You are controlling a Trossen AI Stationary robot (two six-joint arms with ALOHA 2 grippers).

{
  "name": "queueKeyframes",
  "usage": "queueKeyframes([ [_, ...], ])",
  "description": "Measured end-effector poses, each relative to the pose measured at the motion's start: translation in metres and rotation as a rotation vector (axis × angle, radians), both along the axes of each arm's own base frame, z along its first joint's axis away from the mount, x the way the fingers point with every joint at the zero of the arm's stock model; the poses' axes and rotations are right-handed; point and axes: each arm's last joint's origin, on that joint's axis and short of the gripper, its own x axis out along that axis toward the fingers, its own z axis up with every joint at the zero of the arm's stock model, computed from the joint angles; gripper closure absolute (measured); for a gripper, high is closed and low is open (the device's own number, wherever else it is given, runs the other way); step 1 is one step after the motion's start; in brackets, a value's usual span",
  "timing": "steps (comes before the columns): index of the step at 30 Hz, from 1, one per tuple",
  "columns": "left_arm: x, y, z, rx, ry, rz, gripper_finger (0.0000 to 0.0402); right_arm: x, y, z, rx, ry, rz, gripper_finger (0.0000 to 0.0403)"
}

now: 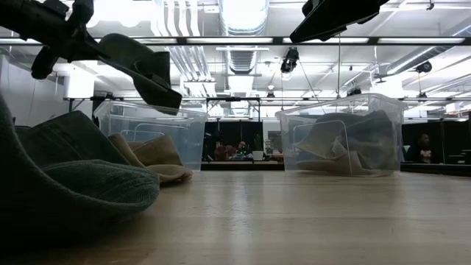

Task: Pick & Place hat
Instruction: Put the right black cap into the left transparent bin

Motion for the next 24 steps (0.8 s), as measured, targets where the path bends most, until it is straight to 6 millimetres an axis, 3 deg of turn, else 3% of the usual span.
queueKeyframes([
  [14,-0.001,0.002,0.014,0.027,-0.093,0.088,0.039,0.005,-0.003,0.006,-0.034,-0.04,0.019,0.0332],
  [24,0.001,0.001,0.02,-0.014,-0.198,0.037,0.0391,0.018,-0.019,0.025,-0.318,-0.134,0.15,0.0334],
])
